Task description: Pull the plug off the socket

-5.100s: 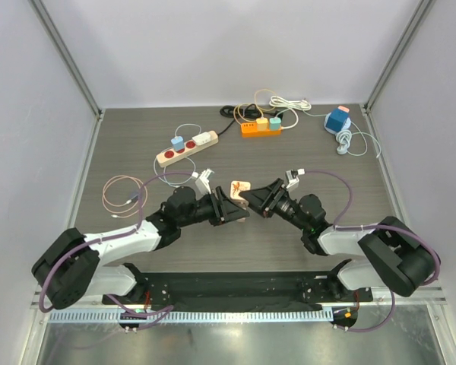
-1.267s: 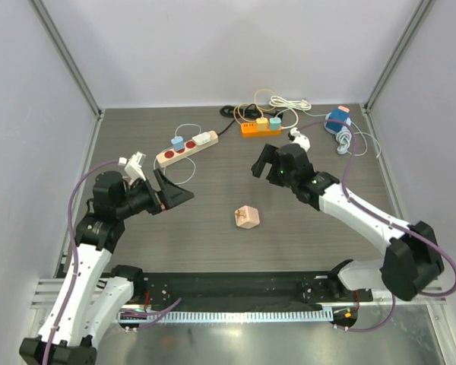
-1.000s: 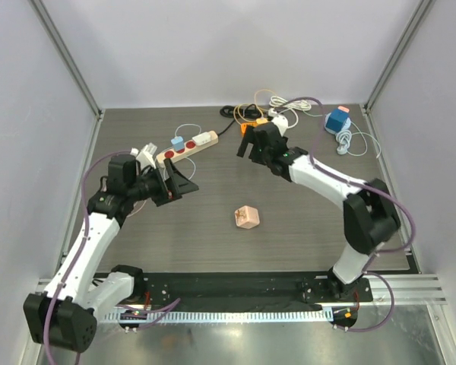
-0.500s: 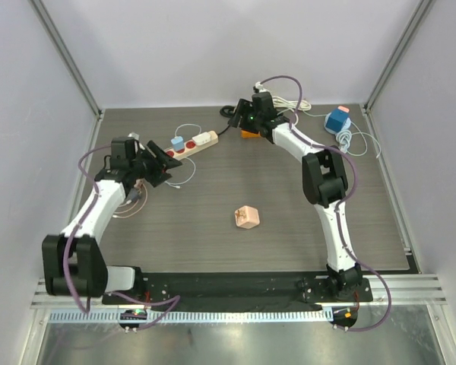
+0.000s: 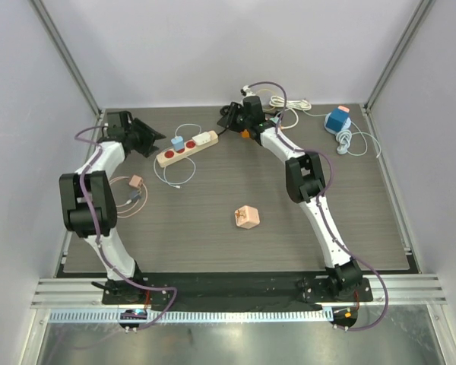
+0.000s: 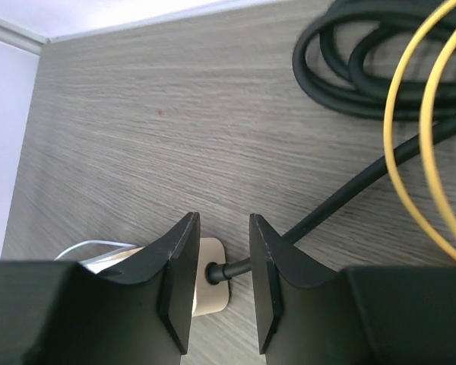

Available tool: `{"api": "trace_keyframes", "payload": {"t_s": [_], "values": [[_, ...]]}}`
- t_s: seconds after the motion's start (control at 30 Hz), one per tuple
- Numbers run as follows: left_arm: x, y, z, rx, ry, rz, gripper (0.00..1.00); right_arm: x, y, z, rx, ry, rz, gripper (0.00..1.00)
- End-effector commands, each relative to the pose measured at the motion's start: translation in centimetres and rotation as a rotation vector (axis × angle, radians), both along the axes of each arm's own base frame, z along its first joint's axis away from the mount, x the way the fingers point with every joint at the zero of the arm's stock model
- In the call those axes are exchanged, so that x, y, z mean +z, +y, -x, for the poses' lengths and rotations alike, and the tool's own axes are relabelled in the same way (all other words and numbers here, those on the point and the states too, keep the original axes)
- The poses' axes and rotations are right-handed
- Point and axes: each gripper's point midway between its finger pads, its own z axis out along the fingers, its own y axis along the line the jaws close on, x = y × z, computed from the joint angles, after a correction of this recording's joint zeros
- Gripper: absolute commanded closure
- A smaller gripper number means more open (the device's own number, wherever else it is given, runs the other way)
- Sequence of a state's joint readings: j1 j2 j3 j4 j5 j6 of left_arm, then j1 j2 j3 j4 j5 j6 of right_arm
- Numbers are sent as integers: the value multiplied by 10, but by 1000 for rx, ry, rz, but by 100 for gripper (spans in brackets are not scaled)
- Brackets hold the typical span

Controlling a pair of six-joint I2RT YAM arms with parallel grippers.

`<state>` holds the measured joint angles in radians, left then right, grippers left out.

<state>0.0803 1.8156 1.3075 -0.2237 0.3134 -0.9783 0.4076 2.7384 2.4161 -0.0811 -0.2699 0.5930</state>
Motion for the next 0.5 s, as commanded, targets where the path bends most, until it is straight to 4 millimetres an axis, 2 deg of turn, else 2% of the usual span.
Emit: {"api": "trace_keyframes", "payload": {"t_s": [0.0, 0.03, 0.07, 0.1, 0.13, 0.17, 0.2, 0.23, 0.27, 0.3, 0.4, 0.43, 0.47], "values": [[-6, 15, -29, 1, 15, -44, 43, 23, 19, -2, 19, -37, -77, 62], [-10, 20, -34, 10, 24, -65, 41, 21, 21, 0, 20, -32, -68, 62], [-23, 28, -38, 23, 54, -95, 40, 17, 26, 5, 30, -25, -61, 62], [-16, 41, -51, 60, 30, -157, 36, 13, 27, 8, 40, -13, -49, 63], [-17, 45, -56, 51, 30, -184, 35, 12, 29, 11, 48, -8, -41, 63], [-19, 46, -58, 41, 46, -179, 33, 9, 30, 15, 54, 1, -29, 63], [-39, 41, -65, 10, 78, -160, 31, 7, 30, 18, 60, 13, -17, 63], [-22, 34, -81, -30, 36, -139, 31, 5, 29, 20, 62, 13, -2, 63], [-36, 30, -77, -53, 103, -128, 31, 1, 25, 23, 57, 25, 11, 63], [-60, 27, -76, -71, 164, -117, 33, -2, 24, 25, 61, 34, 16, 63], [-68, 11, -70, -131, 203, -81, 35, -3, 26, 34, 99, 48, 29, 62], [-80, 7, -60, -137, 234, -86, 36, -2, 25, 35, 105, 49, 36, 62], [-83, 4, -54, -145, 242, -86, 36, 0, 24, 38, 111, 50, 42, 61]]}}
